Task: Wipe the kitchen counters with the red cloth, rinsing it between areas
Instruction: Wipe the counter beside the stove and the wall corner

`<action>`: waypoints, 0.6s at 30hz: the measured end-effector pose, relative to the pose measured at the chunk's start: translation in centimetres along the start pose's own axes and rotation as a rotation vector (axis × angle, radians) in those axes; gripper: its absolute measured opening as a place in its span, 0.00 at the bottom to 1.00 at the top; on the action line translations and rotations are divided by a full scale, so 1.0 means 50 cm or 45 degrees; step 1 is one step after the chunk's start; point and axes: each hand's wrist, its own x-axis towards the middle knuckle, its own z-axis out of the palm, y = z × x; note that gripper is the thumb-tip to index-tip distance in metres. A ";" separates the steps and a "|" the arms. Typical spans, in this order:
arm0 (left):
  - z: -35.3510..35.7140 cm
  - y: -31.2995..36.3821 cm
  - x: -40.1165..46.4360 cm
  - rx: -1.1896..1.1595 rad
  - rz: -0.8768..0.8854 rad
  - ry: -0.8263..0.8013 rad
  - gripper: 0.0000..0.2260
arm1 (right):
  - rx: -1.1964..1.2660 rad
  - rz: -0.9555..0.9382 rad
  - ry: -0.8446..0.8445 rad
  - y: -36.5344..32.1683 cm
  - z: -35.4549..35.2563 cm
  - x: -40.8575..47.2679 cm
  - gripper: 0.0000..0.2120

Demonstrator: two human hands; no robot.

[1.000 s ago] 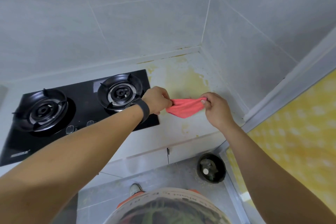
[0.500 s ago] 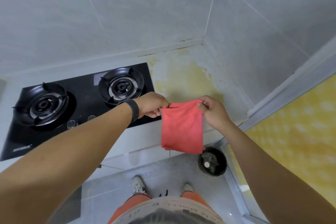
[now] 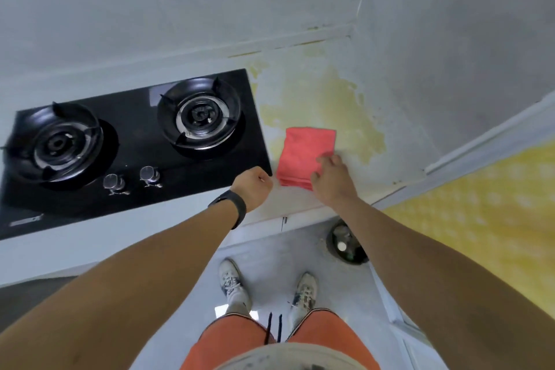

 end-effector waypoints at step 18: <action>0.114 -0.110 0.209 0.581 0.199 0.810 0.21 | -0.470 -0.292 0.178 -0.034 0.203 0.166 0.32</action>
